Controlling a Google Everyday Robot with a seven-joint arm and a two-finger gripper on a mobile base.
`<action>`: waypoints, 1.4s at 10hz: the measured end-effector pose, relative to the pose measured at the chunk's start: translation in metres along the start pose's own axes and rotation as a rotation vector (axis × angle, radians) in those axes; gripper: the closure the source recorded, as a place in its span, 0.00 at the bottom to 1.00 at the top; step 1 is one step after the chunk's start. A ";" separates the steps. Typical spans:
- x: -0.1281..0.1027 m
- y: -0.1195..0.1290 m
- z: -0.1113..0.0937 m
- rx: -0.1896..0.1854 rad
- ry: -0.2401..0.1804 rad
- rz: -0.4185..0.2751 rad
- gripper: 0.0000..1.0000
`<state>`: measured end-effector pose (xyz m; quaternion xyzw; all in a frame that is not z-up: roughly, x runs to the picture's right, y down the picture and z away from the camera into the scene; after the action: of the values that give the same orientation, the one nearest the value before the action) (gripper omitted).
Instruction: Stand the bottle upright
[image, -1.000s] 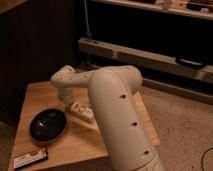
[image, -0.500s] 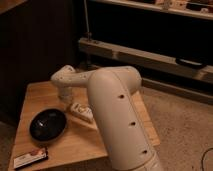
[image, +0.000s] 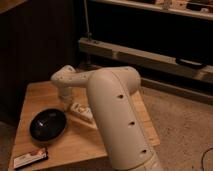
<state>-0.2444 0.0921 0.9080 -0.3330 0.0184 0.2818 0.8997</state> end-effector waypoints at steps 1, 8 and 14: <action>0.000 0.000 0.000 -0.001 0.000 0.000 0.67; -0.013 -0.002 -0.034 0.014 -0.066 -0.003 0.67; -0.025 -0.004 -0.074 0.033 -0.153 -0.013 0.67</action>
<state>-0.2516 0.0316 0.8582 -0.2959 -0.0480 0.3003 0.9055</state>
